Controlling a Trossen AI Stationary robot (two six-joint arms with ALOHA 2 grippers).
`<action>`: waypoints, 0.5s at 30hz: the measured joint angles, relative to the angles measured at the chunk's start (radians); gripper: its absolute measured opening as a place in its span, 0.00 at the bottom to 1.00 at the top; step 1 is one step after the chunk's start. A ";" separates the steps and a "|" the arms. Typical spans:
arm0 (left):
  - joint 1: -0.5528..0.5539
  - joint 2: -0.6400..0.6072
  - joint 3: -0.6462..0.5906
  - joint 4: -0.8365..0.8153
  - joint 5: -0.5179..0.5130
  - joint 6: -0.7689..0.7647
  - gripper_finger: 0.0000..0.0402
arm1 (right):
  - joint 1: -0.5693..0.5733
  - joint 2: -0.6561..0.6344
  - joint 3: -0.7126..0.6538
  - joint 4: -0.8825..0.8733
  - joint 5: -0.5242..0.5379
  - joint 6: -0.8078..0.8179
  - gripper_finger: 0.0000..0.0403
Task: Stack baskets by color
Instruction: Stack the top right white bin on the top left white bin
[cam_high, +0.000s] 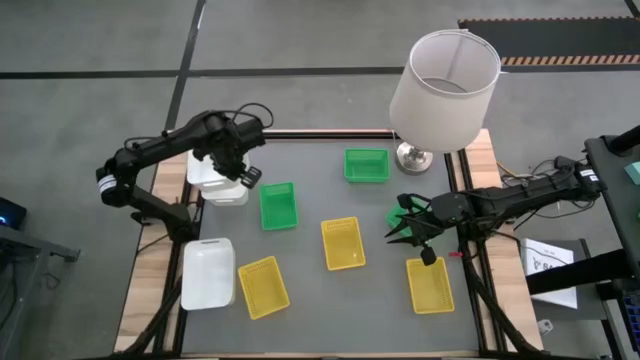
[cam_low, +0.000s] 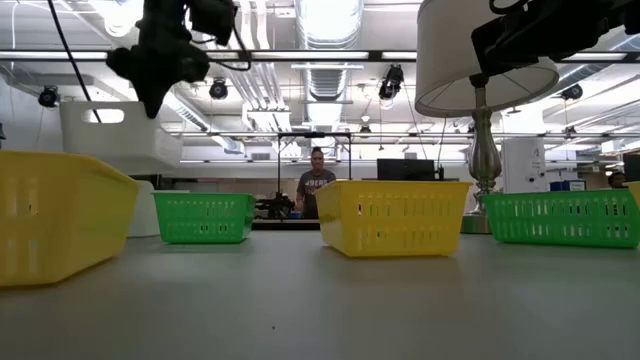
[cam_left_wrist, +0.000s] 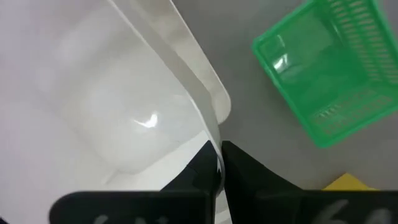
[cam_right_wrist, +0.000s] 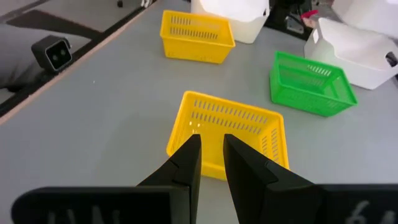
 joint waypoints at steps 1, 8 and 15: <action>0.011 0.000 -0.007 0.008 0.012 0.017 0.00 | 0.000 -0.002 0.000 -0.003 0.000 -0.001 0.15; 0.025 0.021 -0.019 0.013 0.028 0.090 0.00 | 0.000 -0.002 0.000 -0.002 0.000 -0.001 0.15; 0.028 0.063 -0.025 0.022 0.028 0.090 0.00 | 0.000 -0.002 0.000 -0.003 0.000 0.010 0.15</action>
